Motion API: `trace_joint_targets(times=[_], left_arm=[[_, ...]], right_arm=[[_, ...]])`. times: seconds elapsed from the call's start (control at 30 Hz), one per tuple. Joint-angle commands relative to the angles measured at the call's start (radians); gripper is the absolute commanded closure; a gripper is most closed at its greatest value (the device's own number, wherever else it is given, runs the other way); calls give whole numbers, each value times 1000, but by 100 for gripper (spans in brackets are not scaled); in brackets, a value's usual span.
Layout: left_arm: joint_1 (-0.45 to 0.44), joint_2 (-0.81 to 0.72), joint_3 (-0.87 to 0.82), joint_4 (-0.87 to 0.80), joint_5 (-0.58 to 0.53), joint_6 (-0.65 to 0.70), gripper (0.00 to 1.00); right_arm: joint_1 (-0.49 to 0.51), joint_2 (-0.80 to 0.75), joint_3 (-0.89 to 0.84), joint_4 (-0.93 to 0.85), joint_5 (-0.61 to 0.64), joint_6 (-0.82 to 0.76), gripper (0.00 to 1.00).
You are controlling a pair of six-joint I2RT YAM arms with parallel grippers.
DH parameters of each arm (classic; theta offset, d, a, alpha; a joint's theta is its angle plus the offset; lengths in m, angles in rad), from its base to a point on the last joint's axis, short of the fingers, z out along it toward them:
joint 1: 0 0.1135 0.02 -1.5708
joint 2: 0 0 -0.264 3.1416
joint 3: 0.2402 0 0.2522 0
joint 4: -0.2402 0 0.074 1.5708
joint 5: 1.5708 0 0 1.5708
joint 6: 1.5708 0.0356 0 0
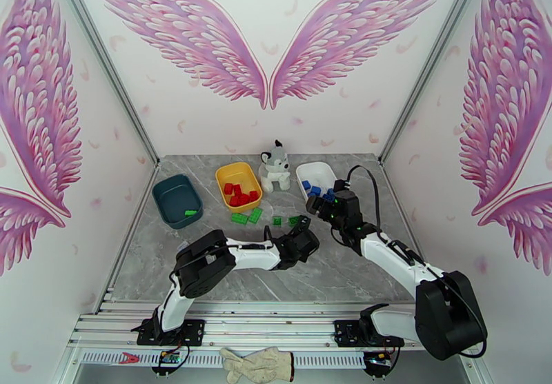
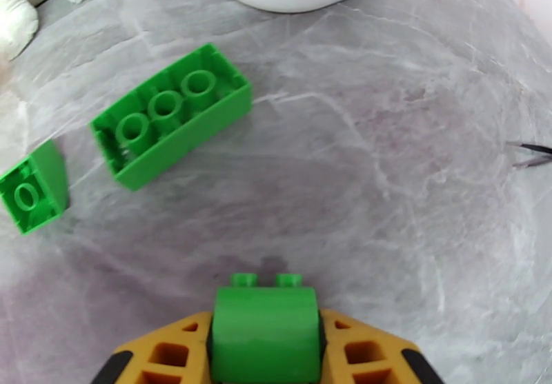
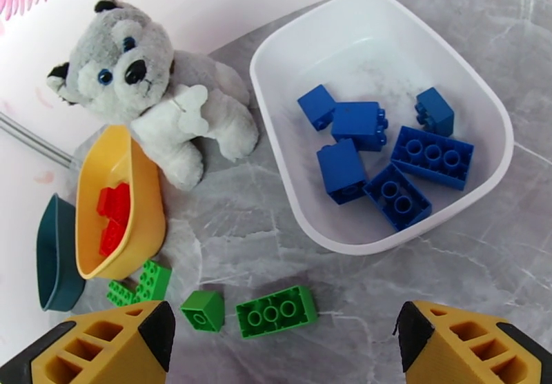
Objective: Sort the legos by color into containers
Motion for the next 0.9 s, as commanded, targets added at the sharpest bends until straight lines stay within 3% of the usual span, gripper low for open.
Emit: trace_joint_targets(times=[0.0,0.27,0.6,0.73,0.87], left_arm=[[34,-144,-93,18,-46,-4,75],[202,-406,-308,24,-74,17,75],[633,-708,-544,108,-27,21,73],[808,-738,-576,142,23,6,73],[928,-704,-563,167,60,-6,72]], right_arm=[[-3,47,9,56,-102,-8,11],[87,180,120,46,-251,-66,17],[295,296,271,-33,-261,-181,18],[349,333,312,-49,-247,-197,18],[373,361,348,-84,-213,-206,17]])
